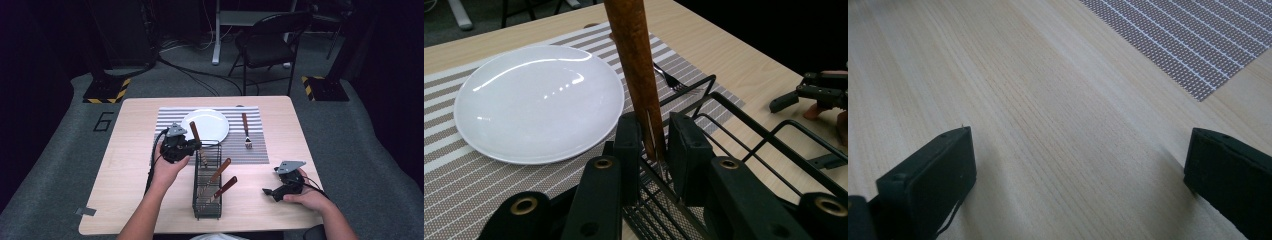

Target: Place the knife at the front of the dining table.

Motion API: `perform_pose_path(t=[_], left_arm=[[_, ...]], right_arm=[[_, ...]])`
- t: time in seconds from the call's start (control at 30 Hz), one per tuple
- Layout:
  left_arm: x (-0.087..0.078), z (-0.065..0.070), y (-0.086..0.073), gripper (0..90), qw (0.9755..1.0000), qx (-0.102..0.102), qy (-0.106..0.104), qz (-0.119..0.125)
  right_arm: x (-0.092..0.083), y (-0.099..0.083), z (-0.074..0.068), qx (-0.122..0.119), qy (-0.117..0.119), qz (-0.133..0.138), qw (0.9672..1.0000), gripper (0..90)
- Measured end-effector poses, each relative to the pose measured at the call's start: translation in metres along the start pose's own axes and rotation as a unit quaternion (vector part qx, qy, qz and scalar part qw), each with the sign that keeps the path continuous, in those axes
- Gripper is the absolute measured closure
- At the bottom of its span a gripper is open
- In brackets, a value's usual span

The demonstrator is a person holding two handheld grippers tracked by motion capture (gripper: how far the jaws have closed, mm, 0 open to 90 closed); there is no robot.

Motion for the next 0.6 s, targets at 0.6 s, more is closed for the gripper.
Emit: perform_pose_path(t=[0.6], left_arm=[[-0.015, 0.031, 0.019, 80.3, 0.9989, 0.030, -0.031, 0.019]], right_arm=[[0.000, 0.000, 0.000, 0.000, 0.000, 0.000, 1.0000, 0.0]])
Point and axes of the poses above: each handheld gripper's, and its own axes: x roughly forward along the jaws, y roughly out of its top, z roughly to its right, the point moved 5 cm from there along x, roughly forward along the jaws, and after that the axes turned 1 degree about x, right-handed, at the moved point
